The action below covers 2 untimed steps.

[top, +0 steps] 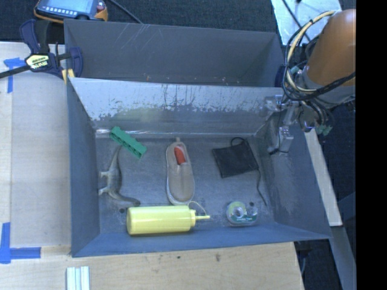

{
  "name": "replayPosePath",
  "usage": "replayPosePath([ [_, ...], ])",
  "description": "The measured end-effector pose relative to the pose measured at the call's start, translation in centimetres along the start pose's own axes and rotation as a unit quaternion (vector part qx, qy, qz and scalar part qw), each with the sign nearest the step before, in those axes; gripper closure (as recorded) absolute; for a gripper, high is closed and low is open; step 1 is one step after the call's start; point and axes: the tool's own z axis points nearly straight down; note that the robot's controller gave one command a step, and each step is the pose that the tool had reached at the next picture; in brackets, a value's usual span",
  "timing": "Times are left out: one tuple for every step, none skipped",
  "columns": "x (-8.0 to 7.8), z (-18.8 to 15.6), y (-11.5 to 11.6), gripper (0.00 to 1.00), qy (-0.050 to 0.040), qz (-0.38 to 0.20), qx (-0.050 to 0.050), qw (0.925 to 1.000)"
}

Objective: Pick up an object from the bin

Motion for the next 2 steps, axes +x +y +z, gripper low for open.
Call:
replayPosePath([
  [-0.16,-0.54,0.05,0.00,-0.0043,-0.001,0.001,1.0000],
  [-0.11,-0.42,0.13,0.00,-0.0050,0.001,0.001,1.0000],
])
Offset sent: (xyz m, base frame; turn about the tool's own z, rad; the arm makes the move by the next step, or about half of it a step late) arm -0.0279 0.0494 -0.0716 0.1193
